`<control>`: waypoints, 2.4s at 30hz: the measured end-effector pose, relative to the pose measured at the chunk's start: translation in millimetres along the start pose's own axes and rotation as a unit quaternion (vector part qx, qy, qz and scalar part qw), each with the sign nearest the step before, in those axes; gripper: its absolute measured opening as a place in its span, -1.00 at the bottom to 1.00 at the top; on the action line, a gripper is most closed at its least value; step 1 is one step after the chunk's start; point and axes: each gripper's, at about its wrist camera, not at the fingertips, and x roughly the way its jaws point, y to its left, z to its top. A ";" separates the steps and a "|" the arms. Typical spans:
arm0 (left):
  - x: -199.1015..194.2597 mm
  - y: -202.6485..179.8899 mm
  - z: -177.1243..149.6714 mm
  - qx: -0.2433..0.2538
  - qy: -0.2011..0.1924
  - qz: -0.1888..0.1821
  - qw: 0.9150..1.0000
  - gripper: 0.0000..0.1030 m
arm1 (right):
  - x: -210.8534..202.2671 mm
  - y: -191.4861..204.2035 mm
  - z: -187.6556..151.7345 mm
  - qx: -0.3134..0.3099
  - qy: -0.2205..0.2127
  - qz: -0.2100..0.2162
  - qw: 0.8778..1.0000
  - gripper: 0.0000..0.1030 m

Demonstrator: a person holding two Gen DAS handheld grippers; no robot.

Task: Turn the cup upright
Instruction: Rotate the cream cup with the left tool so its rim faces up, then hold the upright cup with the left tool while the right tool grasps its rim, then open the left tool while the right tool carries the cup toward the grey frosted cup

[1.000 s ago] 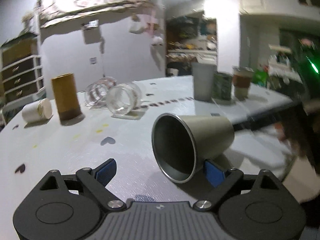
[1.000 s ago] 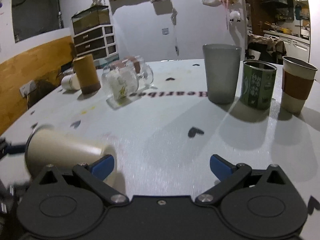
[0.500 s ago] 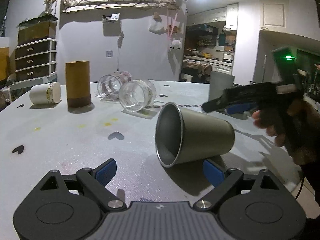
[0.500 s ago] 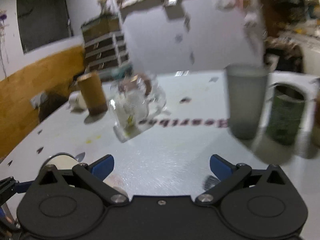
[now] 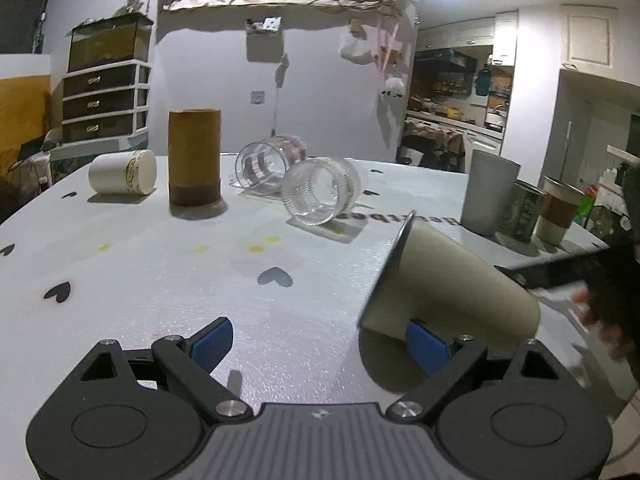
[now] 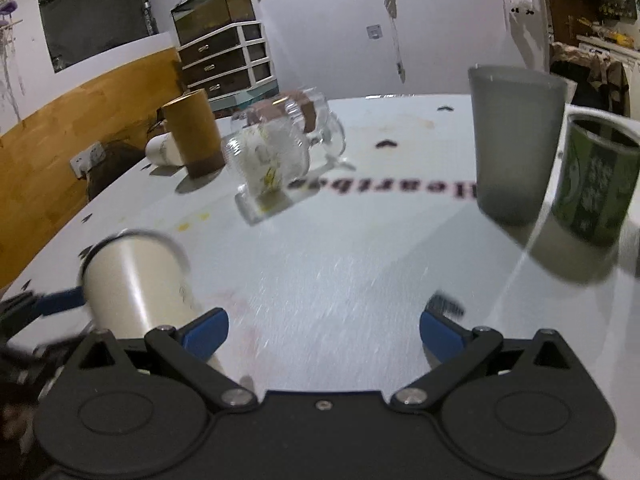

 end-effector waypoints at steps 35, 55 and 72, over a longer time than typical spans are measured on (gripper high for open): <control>7.7 -55.9 3.6 -0.059 0.052 -0.129 0.989 0.20 | 28.3 -11.9 6.9 0.265 0.042 0.183 0.946 0.59; -13.5 -102.1 -35.3 0.100 -0.044 -0.083 0.991 0.19 | -85.1 81.1 -13.0 -0.061 -0.059 0.070 0.994 0.46; -16.0 -94.0 -37.6 0.073 -0.048 -0.057 0.995 0.50 | -51.8 86.9 1.4 -0.143 -0.118 -0.020 0.983 0.50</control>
